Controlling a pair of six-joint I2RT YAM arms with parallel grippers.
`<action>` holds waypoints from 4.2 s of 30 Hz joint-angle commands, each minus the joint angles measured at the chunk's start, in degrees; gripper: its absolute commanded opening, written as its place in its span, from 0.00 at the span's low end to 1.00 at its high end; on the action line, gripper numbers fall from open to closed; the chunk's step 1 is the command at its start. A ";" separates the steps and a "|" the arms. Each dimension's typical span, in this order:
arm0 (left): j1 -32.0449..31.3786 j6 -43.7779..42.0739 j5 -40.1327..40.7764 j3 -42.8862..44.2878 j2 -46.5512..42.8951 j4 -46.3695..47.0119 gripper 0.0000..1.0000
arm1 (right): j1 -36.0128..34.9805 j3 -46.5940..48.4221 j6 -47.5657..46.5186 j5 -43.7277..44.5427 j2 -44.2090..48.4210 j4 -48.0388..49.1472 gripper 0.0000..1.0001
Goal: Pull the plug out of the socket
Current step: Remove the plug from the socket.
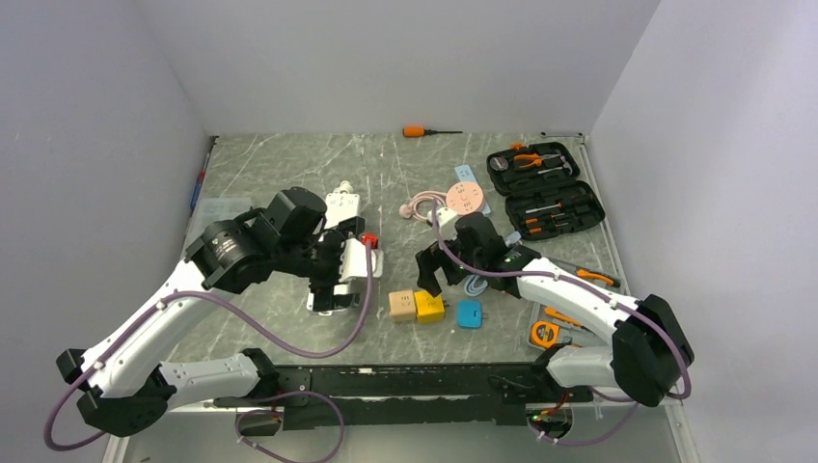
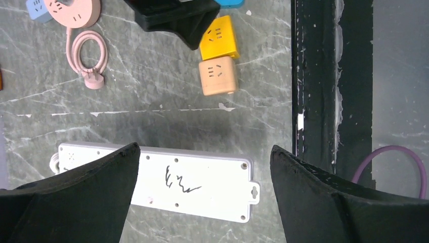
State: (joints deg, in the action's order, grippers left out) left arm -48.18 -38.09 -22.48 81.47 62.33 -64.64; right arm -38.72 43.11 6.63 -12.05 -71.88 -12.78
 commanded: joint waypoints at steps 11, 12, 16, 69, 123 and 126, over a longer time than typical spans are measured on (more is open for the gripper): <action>0.62 -10.82 1.24 9.79 -3.51 -6.89 0.99 | -13.24 9.07 -16.13 -0.75 -5.19 -17.17 1.00; 0.52 -10.64 1.23 9.76 -3.62 -6.76 0.99 | -14.07 9.09 -16.13 0.32 -5.97 -18.02 1.00; 0.60 -9.83 0.41 7.69 -4.94 -5.75 0.99 | -16.12 9.90 -16.91 4.11 -10.46 -20.80 1.00; 3.45 -6.13 -3.97 5.89 -4.58 -1.95 0.99 | -20.77 2.94 5.21 14.67 -10.04 -5.76 0.28; -16.58 -44.32 18.98 -23.71 -17.98 29.82 0.99 | -7.51 35.99 1.16 -33.15 -2.67 -31.20 0.00; -16.61 -44.65 19.62 -23.32 -17.51 31.78 0.99 | -7.61 35.68 1.65 -32.59 -2.48 -30.44 0.00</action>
State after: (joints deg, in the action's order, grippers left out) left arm -64.27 -80.55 -4.19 57.58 44.38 -38.74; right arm -45.95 75.33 8.97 -43.13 -75.07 -45.47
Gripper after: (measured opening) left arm 0.994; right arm 0.637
